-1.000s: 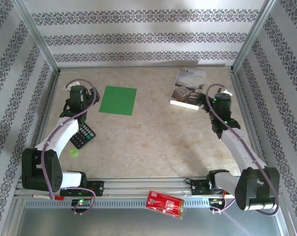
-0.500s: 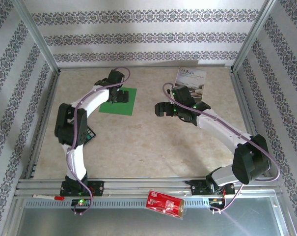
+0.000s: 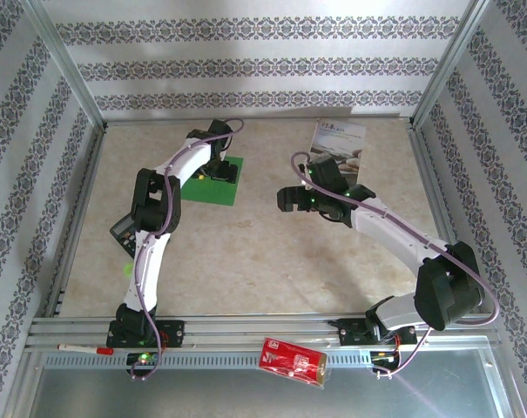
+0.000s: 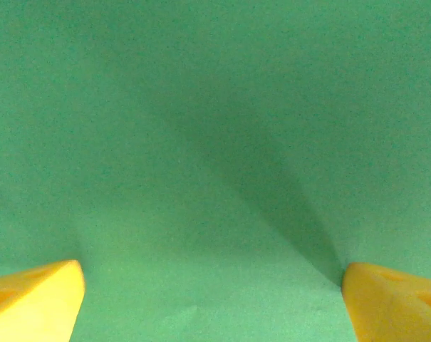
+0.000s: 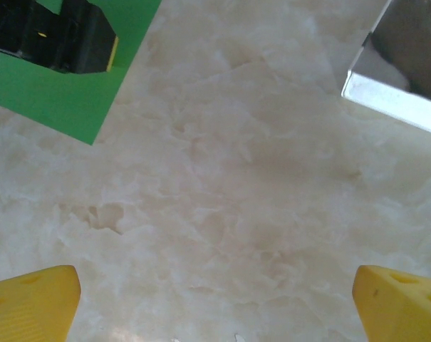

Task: Fold a paper plane with a square sheet of paper (pick it up from the middle)
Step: Move the square sheet of paper to the center of the table.

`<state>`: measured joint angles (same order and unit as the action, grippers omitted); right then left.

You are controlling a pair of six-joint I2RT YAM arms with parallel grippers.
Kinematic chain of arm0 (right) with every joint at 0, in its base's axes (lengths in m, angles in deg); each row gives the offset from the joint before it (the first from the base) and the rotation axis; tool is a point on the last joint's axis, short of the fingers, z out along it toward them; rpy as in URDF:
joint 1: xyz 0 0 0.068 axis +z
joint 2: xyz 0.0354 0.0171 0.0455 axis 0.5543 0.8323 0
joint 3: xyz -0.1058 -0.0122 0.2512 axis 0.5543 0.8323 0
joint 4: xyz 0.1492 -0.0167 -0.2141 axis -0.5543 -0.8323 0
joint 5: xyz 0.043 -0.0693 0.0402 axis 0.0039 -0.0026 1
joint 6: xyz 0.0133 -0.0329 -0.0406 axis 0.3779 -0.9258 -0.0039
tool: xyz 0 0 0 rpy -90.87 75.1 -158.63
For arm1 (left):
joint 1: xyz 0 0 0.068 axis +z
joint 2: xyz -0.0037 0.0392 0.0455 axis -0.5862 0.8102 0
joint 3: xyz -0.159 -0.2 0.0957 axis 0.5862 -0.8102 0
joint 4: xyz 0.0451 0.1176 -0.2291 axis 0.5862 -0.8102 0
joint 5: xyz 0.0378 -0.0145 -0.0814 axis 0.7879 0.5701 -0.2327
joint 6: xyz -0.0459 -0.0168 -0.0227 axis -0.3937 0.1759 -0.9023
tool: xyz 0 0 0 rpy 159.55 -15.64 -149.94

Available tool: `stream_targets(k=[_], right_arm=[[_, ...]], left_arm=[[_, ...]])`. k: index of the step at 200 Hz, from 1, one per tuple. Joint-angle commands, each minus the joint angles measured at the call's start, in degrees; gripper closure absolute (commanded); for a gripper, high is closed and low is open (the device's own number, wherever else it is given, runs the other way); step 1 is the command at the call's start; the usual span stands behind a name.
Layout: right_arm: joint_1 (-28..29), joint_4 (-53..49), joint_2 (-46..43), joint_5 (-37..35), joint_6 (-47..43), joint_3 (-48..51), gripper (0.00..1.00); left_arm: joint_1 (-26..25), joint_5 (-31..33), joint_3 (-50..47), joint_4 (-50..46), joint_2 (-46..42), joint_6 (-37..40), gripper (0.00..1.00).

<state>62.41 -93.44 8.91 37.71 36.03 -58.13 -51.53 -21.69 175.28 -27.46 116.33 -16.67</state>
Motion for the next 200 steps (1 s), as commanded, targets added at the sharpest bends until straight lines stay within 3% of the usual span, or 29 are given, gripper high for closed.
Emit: stream_targets(k=[1, 43, 83, 102, 119, 153, 200], right_arm=[[0.3, -0.2, -1.3, -0.1, 1.1, 1.6, 0.02], [-0.5, -1.1, -1.9, -0.6, 0.6, 2.2, 0.02], [-2.9, -1.8, -4.3, -0.8, 0.2, 3.6, 0.02], [-4.5, -1.8, -5.3, -0.2, 0.0, 4.2, 0.02], [-5.9, -2.4, -5.9, 0.4, -0.5, 4.2, 0.02], [-7.7, -3.7, -8.6, 0.5, -1.4, 5.5, 0.02], [-8.9, -2.7, -10.4, 1.9, -0.3, 8.1, 0.02]], left_arm=[[0.3, -3.0, -2.6, -4.3, -0.9, 0.9, 0.07], [-4.0, -4.9, -17.1, 0.0, -9.7, -1.1, 0.08], [-15.0, -4.8, -36.4, 5.5, -23.2, -8.9, 0.08], [-18.8, -6.2, -41.0, 7.6, -28.0, -12.6, 0.08], [-19.2, -6.1, -41.8, 8.0, -30.8, -12.8, 0.08], [-18.6, -3.0, -41.6, 6.8, -32.7, -6.2, 0.04], [-13.9, -2.9, -36.2, 3.9, -26.7, -2.3, 0.01]])
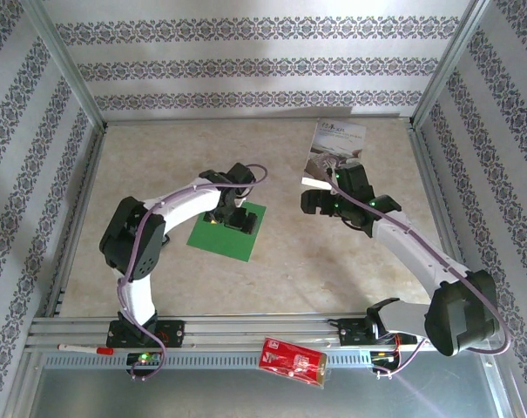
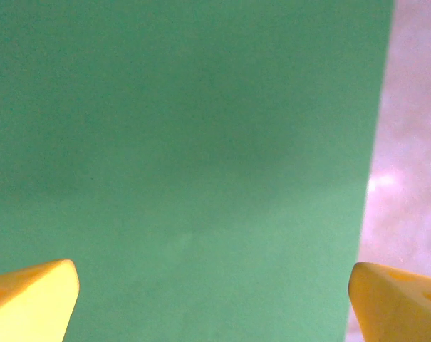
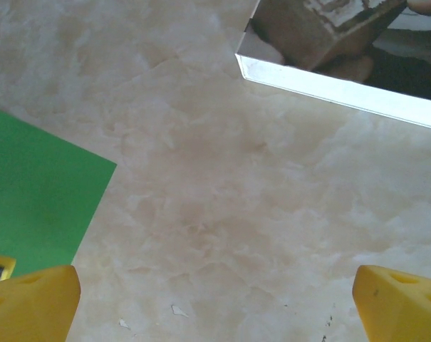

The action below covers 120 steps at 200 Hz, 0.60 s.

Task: Fold a paper plane with a square sheet of paper (pick it up from the middle)
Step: Move the square sheet of paper to the center of the table.

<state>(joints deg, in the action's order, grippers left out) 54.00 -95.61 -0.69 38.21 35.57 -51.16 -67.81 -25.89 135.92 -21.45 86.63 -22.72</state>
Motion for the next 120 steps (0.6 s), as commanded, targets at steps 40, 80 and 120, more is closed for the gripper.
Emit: stream_targets(k=[40, 80, 120], right_arm=[[-0.5, -0.2, -0.4, 1.7, 0.4, 1.5, 0.02], [-0.5, 0.8, 0.7, 2.4, 1.0, 2.0, 0.02], [-0.5, 1.1, 1.2, 2.1, 0.8, 2.1, 0.02]], left_arm=[[3.3, 2.3, 7.7, -5.3, 8.3, 5.4, 0.0], [3.3, 0.9, 9.9, -6.4, 10.9, 5.4, 0.0], [3.0, -0.1, 8.6, -6.6, 11.8, 4.7, 0.0]])
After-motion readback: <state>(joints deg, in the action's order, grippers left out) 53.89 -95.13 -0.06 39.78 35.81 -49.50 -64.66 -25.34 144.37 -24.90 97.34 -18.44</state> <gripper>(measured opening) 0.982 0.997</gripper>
